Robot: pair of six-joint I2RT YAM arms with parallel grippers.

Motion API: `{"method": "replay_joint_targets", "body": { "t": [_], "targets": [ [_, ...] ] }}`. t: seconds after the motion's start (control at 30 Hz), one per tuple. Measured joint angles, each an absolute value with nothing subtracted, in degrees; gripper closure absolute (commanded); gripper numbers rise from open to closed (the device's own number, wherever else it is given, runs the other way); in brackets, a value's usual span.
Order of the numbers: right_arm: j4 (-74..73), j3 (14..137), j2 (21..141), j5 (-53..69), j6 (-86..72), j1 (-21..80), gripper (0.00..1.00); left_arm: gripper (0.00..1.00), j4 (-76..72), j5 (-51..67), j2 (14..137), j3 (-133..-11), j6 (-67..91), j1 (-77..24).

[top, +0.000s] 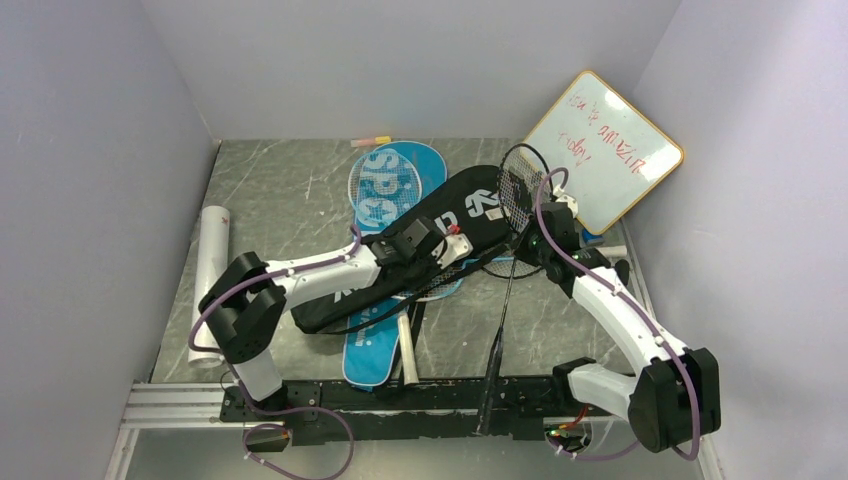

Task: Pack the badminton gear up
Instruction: Open the racket bag at the center of the board.

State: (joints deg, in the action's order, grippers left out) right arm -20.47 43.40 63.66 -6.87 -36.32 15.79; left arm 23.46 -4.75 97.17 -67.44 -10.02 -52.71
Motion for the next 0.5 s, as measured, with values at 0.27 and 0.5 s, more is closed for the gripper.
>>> {"method": "replay_joint_targets", "body": {
  "t": [0.27,0.5],
  "targets": [
    [-19.73,42.96,63.61,-5.96,-36.60,15.79,1.00,0.61,23.49,-4.97,99.00,-68.73,-10.04,-52.75],
    [-19.35,42.96,63.64,-5.58,-36.60,15.79,1.00,0.69,23.49,-6.96,100.71,-68.90,-9.98,-52.75]
  ]
}}
